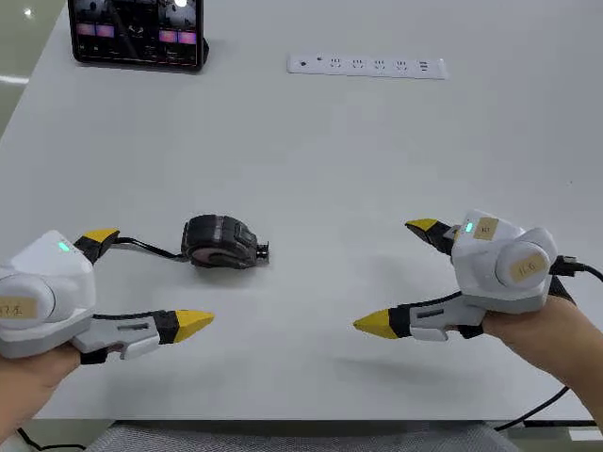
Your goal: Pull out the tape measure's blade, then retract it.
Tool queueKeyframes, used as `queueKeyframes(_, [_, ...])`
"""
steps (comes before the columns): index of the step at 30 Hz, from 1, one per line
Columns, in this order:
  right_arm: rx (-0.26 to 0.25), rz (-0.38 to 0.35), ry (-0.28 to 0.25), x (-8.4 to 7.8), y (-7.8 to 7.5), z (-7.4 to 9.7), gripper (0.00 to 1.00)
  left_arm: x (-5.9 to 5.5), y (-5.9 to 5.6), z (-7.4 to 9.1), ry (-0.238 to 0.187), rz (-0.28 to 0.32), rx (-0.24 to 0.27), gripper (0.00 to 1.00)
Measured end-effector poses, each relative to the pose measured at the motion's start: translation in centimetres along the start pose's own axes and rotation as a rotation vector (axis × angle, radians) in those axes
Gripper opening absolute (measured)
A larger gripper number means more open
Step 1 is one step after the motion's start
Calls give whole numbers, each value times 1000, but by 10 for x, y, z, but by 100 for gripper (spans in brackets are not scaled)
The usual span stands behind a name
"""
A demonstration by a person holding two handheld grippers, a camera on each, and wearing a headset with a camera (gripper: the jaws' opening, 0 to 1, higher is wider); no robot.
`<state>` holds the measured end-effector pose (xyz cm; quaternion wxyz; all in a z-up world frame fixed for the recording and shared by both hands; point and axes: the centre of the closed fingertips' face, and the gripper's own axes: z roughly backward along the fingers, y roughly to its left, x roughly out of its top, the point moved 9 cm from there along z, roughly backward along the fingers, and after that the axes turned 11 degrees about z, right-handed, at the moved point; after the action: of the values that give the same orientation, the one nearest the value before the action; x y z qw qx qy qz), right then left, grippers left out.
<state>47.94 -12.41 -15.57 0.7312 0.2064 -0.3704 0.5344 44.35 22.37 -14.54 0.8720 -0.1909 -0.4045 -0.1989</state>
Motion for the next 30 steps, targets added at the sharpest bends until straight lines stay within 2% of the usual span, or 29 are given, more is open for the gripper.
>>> queueKeyframes(13, [-16, -35, 3, -9, 3, 15, 99, -6, 7, 10, 11, -20, 10, 99])
queueKeyframes(18, [-13, -42, 8, -11, 5, 19, 99, -8, 8, 14, 10, -17, -2, 99])
queueKeyframes(30, [-20, -52, 15, -18, 9, 33, 99, -14, 11, 20, 43, -18, -25, 99])
